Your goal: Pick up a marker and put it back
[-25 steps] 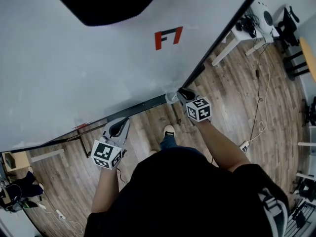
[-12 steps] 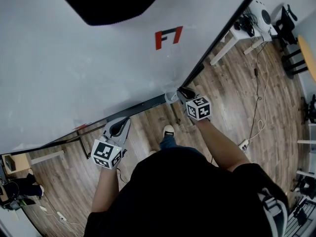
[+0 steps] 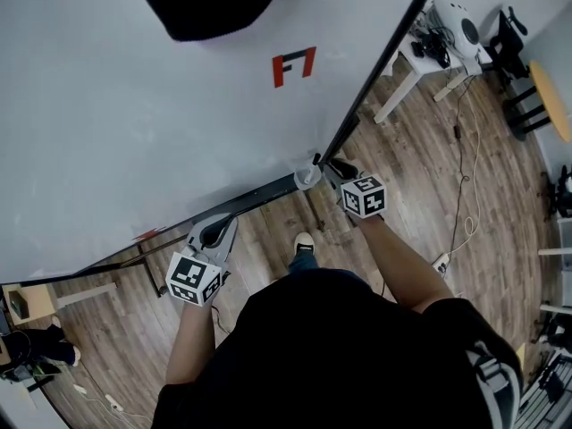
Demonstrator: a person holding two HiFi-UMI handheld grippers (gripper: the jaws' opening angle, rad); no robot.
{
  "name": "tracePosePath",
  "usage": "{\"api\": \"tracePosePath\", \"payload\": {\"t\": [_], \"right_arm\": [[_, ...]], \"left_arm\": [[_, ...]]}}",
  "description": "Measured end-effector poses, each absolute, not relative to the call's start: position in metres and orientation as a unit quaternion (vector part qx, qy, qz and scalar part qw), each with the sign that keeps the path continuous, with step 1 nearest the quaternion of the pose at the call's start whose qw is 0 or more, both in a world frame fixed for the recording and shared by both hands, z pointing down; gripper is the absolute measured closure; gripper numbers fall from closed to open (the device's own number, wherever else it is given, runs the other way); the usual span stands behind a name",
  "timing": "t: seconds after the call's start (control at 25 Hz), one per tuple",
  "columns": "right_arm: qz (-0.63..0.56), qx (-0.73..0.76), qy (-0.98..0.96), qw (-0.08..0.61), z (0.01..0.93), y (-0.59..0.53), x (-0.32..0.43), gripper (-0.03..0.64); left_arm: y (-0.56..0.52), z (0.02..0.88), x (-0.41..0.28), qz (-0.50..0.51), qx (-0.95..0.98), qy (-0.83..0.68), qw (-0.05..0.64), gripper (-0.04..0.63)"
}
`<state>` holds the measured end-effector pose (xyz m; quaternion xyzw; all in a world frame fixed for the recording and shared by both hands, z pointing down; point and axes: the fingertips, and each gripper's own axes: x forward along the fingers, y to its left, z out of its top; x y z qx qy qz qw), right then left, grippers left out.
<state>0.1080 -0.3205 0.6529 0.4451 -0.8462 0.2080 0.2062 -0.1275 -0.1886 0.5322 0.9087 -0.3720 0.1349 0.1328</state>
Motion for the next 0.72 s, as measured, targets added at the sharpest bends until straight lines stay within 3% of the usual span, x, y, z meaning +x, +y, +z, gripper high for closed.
{"api": "tracePosePath", "payload": {"t": [0.72], "right_arm": [[0.19,0.478,-0.84,0.17,0.597,-0.266,0.136,0.541]], "left_arm": [[-0.164,0.501,-0.112,0.118,0.927,-0.343,0.099,0.584]]}}
